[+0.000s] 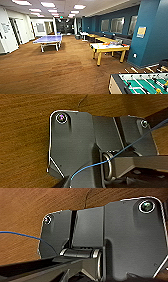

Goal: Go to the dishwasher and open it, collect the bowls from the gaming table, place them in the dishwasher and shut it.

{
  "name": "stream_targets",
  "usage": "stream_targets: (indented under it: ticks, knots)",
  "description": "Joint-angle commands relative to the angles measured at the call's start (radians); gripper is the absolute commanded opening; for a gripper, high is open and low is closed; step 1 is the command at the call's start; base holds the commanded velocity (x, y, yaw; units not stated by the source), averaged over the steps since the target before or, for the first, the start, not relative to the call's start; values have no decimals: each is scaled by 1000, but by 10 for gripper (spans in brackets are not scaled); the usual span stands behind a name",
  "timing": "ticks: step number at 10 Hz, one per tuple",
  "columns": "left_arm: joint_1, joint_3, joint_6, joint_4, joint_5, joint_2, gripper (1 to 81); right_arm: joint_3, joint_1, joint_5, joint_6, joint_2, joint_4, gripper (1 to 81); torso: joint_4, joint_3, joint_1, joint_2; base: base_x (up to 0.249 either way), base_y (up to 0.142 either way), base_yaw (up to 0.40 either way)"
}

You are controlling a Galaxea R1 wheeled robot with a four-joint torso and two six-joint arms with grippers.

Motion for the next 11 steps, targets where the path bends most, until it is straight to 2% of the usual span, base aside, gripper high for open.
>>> stream_targets:
  ticks: [1, 11]
  knots:
    - [-42, -6, 3, 2, 44, -8, 811, 9, 51, -41, -2, 5, -2, 811, 0, 0, 0, 0, 136, 0, 0]
    - [-42, -12, 2, 2, 44, -5, 811, 6, 47, -41, -2, 5, -2, 811, 0, 0, 0, 0, 137, 0, 0]
